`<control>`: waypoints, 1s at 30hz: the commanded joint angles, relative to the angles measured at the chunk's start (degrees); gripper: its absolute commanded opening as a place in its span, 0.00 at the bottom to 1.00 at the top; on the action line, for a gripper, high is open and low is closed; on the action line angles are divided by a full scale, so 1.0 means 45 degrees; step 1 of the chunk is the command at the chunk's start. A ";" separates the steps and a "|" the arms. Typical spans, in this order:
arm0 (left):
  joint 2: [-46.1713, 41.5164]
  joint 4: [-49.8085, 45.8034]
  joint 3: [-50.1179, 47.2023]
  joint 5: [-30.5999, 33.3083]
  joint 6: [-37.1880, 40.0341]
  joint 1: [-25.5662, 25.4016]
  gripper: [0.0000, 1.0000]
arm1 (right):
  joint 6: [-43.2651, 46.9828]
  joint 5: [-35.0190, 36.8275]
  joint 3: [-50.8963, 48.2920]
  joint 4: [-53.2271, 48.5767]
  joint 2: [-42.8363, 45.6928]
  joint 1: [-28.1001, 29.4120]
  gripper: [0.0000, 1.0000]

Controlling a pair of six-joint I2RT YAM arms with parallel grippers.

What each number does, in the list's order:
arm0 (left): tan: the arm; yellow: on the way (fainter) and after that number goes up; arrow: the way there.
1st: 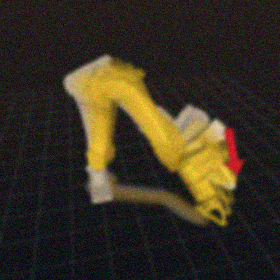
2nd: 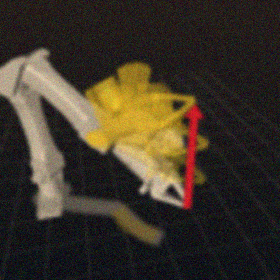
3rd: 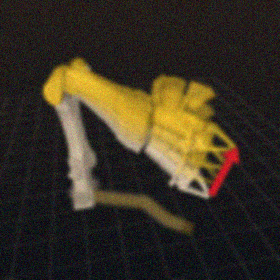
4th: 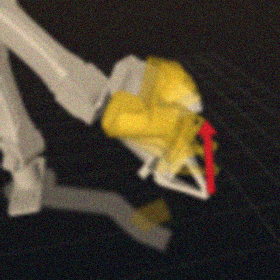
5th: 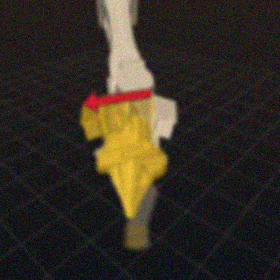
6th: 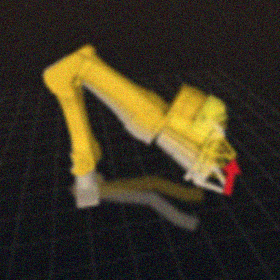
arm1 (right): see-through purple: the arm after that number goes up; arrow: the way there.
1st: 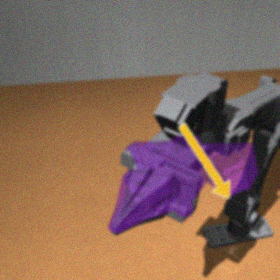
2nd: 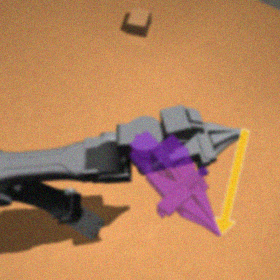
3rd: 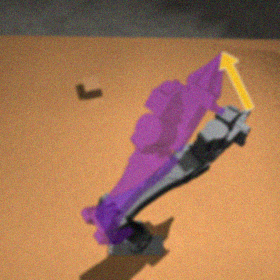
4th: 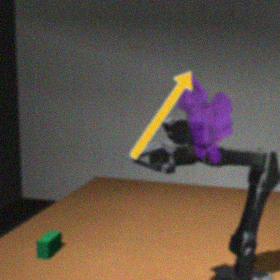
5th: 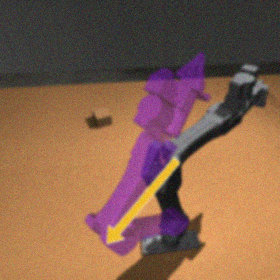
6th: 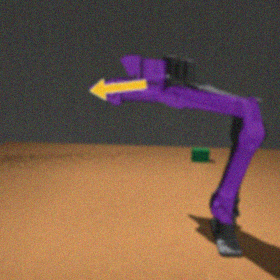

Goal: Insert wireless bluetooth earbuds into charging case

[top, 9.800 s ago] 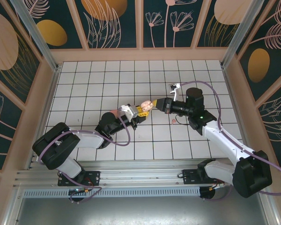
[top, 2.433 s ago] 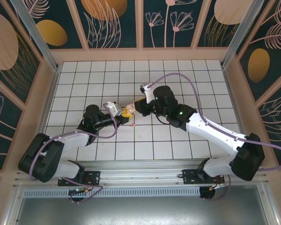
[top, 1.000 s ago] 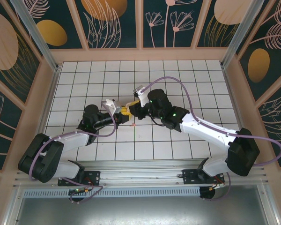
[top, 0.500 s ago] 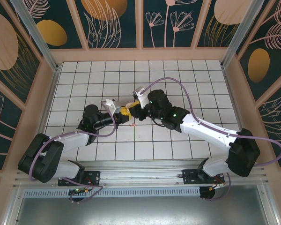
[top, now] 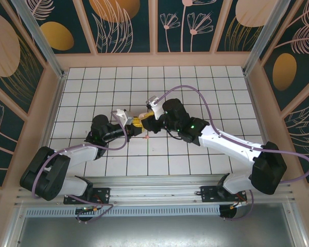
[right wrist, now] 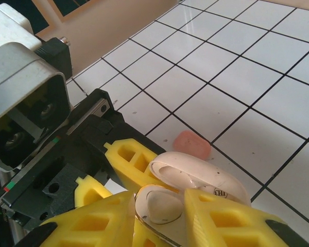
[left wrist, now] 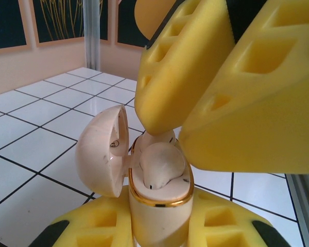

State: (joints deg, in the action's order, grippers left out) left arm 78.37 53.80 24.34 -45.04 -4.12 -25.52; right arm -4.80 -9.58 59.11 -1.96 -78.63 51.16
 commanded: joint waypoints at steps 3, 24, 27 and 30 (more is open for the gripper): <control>-0.0364 0.0825 0.0490 -0.0455 0.0437 -0.0051 0.13 | -0.0139 -0.0934 0.0349 -0.0725 0.0748 -0.0024 0.38; -0.0969 0.0179 0.0597 -0.1334 0.0822 -0.0194 0.14 | -0.2489 -0.7919 0.0789 0.0529 -0.0372 -0.2999 0.64; -0.1031 -0.0176 0.0607 -0.1144 0.0925 -0.0189 0.14 | -0.2656 -0.8512 0.0705 0.0853 -0.0324 -0.3061 0.64; -0.1039 -0.0537 0.0640 -0.0882 0.1020 -0.0187 0.14 | -0.2960 -0.8947 0.0476 0.1272 -0.0046 -0.3145 0.64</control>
State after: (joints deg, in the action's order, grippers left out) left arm 74.87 52.73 25.87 -49.25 -1.10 -26.17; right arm -16.43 -45.23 60.10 -0.32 -80.53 37.67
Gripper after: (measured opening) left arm 0.189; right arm 0.641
